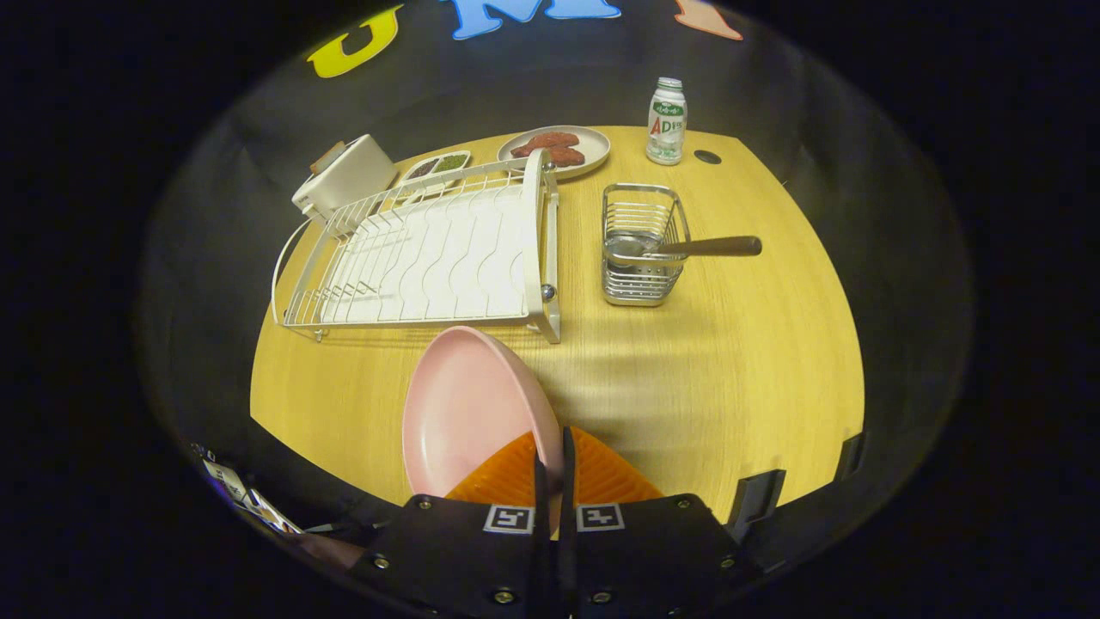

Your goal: Take the plate from the dish rack, then take the spoon from the basket and place it into the plate.

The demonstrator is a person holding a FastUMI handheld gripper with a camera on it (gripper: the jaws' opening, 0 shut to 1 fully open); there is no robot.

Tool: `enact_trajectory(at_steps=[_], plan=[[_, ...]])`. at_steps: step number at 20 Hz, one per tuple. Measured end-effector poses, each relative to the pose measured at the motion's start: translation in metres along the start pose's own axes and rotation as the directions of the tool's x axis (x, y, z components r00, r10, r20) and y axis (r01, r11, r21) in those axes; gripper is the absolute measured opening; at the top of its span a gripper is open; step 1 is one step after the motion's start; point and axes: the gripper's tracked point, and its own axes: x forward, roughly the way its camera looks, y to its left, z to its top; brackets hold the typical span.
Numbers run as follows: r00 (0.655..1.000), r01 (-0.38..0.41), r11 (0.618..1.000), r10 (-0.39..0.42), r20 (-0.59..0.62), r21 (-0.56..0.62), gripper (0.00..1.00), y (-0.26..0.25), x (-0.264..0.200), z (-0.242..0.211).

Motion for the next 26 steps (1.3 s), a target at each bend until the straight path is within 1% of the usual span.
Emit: enact_trajectory(at_steps=[4, 6, 8, 12, 13, 15, 16, 17, 18, 19, 20, 21, 22, 23, 26], plan=[[0.998, -0.054, 0.998, 0.054, -0.017, 0.012, 0.04, 0.003, 0.025, -0.012], [0.994, -0.106, 0.994, 0.107, -0.011, 0.038, 0.04, 0.007, 0.035, -0.014], [0.986, -0.163, 0.985, 0.164, -0.01, 0.053, 0.04, 0.009, 0.045, -0.016], [0.964, -0.266, 0.961, 0.265, 0.029, 0.073, 0.04, 0.009, 0.064, -0.023], [0.957, -0.289, 0.954, 0.287, 0.033, 0.075, 0.05, 0.008, 0.066, -0.025], [0.946, -0.322, 0.943, 0.317, 0.063, 0.086, 0.07, 0.007, 0.071, -0.026], [0.944, -0.325, 0.942, 0.319, 0.08, 0.081, 0.07, 0.003, 0.072, -0.025], [0.949, -0.303, 0.951, 0.295, 0.11, 0.065, 0.09, -0.004, 0.072, -0.024], [0.947, -0.29, 0.956, 0.28, 0.159, 0.04, 0.12, -0.011, 0.069, -0.018], [0.931, -0.3, 0.954, 0.287, 0.226, 0.025, 0.14, -0.012, 0.058, -0.009], [0.907, -0.307, 0.952, 0.292, 0.303, 0.001, 0.17, -0.014, 0.042, 0.004], [0.879, -0.279, 0.96, 0.268, 0.394, -0.032, 0.25, -0.024, 0.033, 0.016], [0.849, -0.217, 0.974, 0.222, 0.479, -0.066, 0.25, -0.038, 0.021, 0.029], [0.815, -0.153, 0.984, 0.178, 0.551, -0.091, 0.28, -0.053, 0.01, 0.037], [0.721, -0.002, 0.991, 0.092, 0.687, -0.131, 0.28, -0.082, -0.01, 0.054]])
